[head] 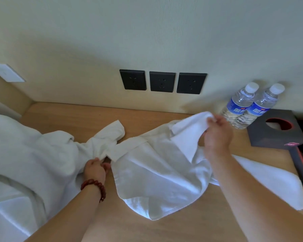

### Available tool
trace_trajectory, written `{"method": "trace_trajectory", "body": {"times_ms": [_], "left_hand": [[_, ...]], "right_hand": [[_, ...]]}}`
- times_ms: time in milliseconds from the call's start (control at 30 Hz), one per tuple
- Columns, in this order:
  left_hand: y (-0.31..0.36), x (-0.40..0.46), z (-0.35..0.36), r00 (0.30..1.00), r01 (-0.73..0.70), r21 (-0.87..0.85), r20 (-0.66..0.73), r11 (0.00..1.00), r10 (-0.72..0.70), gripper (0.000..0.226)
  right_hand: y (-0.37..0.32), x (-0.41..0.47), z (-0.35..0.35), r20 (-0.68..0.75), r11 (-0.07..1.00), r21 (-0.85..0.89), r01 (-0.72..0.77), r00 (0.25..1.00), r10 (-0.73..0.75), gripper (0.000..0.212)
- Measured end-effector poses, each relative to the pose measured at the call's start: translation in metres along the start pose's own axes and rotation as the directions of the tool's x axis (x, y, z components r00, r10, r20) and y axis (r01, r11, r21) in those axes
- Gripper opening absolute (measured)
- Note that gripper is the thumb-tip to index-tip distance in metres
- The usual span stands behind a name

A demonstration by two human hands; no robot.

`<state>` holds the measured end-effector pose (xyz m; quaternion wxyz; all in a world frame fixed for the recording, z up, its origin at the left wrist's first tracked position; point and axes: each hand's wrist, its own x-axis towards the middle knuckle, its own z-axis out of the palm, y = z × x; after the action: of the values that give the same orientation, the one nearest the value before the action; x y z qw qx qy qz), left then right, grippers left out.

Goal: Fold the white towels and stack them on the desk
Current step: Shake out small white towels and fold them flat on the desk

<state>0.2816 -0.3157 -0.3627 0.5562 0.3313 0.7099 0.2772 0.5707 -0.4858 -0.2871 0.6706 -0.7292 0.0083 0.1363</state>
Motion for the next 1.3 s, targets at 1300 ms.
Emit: {"method": "trace_trajectory", "body": {"times_ms": [1300], "left_hand": [[-0.022,-0.132,-0.006,0.61,-0.779,0.353,0.617,0.518,0.497,0.009]], "right_hand": [[0.022,-0.135,-0.019,0.748,0.925,-0.336,0.178,0.648,0.146,0.029]]}}
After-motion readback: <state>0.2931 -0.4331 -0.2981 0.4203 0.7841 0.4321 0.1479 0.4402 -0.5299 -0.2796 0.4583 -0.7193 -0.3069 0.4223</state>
